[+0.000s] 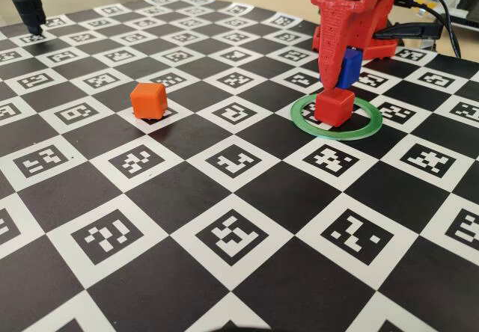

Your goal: Grab the red cube then put it in the green circle then put the blue cube on top and finally the orange cube on top

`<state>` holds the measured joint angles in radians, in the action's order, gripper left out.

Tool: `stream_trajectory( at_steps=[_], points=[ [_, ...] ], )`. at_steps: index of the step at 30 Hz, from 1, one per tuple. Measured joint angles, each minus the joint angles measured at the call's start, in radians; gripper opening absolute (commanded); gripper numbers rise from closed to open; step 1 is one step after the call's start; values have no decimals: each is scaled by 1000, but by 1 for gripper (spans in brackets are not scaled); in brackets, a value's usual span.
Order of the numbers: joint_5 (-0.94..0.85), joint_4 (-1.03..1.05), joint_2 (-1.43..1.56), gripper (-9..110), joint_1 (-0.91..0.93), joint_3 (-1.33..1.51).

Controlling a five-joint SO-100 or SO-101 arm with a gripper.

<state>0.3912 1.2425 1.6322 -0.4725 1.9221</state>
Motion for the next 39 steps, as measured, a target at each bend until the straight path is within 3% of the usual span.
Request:
stream_trajectory(
  at_steps=[16,25,32,39],
  points=[
    [-2,-38,0,4,0,34],
    [-26,-60,0,15,0,57],
    [-26,-71,-9,40,0,58],
    [-26,-48,-9,43,0,58]
  ],
)
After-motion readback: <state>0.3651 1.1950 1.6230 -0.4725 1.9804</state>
